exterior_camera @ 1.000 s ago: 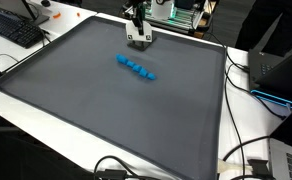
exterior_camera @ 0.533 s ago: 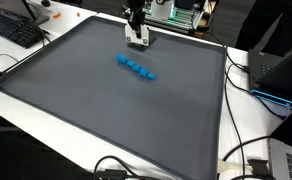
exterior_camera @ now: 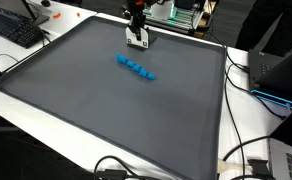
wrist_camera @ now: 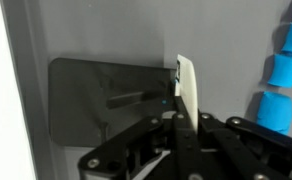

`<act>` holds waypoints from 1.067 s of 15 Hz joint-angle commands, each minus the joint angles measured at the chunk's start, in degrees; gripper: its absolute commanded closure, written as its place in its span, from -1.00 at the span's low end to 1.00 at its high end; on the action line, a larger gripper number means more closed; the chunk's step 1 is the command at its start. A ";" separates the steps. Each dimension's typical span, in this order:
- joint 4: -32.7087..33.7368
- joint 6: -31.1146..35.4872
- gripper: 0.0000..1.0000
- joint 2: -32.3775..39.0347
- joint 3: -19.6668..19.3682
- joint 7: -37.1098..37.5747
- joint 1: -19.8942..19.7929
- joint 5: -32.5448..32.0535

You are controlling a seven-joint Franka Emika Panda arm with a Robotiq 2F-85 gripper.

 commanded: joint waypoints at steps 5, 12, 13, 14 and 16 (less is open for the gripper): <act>0.23 3.44 0.98 2.71 -0.02 2.23 -0.06 -1.14; 0.28 1.85 0.98 3.49 0.45 2.40 0.36 -4.98; 0.27 2.02 0.98 3.56 0.45 2.65 0.35 -5.63; 0.27 2.15 0.98 3.67 0.42 3.10 0.28 -6.41; 0.29 1.99 0.98 3.83 0.47 3.67 0.31 -7.92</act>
